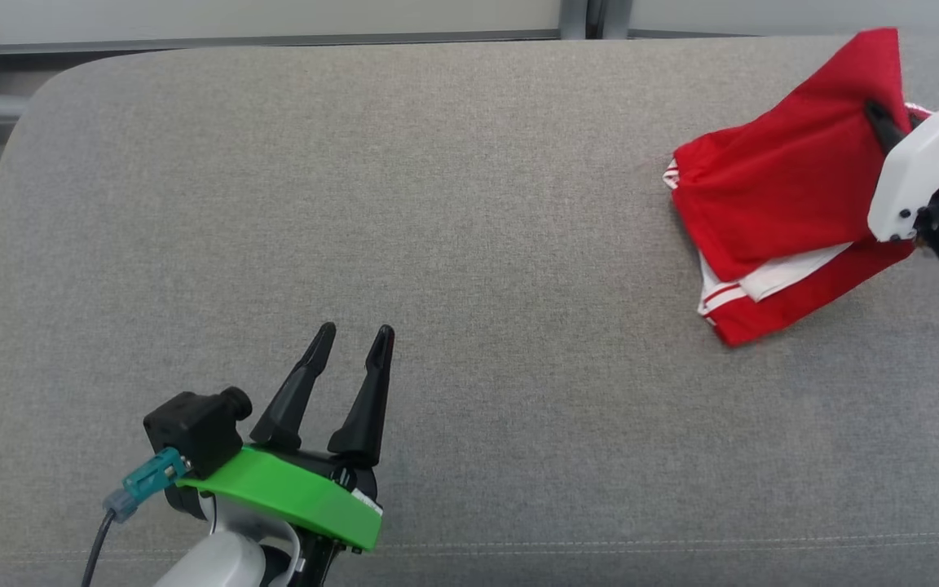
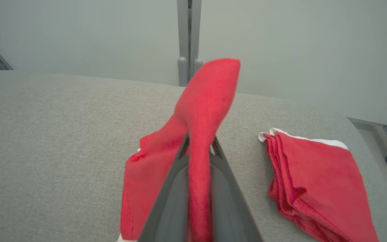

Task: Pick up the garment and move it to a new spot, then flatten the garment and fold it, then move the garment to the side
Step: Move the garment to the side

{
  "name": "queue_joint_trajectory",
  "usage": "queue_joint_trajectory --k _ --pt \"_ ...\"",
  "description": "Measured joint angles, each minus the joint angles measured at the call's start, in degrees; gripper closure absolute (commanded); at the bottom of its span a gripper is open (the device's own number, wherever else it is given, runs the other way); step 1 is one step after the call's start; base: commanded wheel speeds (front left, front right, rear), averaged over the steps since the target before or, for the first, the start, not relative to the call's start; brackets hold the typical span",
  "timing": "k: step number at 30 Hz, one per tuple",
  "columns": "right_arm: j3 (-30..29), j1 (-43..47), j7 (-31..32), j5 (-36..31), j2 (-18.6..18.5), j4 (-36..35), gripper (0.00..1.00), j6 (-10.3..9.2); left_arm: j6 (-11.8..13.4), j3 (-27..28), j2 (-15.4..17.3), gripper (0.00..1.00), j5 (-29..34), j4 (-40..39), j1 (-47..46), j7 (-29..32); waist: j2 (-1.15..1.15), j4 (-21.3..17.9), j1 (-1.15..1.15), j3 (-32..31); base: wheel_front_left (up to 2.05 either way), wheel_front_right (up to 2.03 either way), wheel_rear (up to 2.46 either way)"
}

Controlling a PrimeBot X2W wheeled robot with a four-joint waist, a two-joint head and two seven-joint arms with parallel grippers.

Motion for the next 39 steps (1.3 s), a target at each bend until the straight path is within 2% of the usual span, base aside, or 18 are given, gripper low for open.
queue_joint_trajectory --k 6,13,25,35,39 --pt "-1.5 -5.2 4.1 -3.9 -2.8 0.2 1.00 0.00 -0.6 0.2 -0.3 0.00 0.5 0.1 -0.9 -0.2 0.00 -1.0 0.00 2.0 0.00 0.00 0.00" --pt "-2.9 -10.2 7.4 -5.4 -4.5 0.2 1.00 0.00 -0.8 0.4 -0.1 0.00 0.7 0.2 -2.1 -0.2 0.00 -1.3 0.00 4.5 0.00 0.00 0.00" --pt "-2.8 -16.1 8.8 -5.7 -4.9 0.5 1.00 0.00 -0.8 0.5 0.6 0.00 1.2 -0.1 -3.5 0.5 0.00 -0.8 0.00 6.3 0.00 0.00 0.00" --pt "-3.4 -16.8 9.1 -6.6 -5.1 2.1 1.00 0.00 -0.2 0.8 1.4 0.00 1.2 -0.8 -3.5 0.8 0.00 -0.9 0.00 6.0 0.00 0.00 0.00" --pt "-3.2 -16.7 8.3 -7.1 -6.8 3.0 1.00 0.00 0.0 0.9 1.8 0.00 1.5 -1.7 -3.6 1.1 0.00 -0.8 -0.01 6.6 0.00 0.00 0.00"
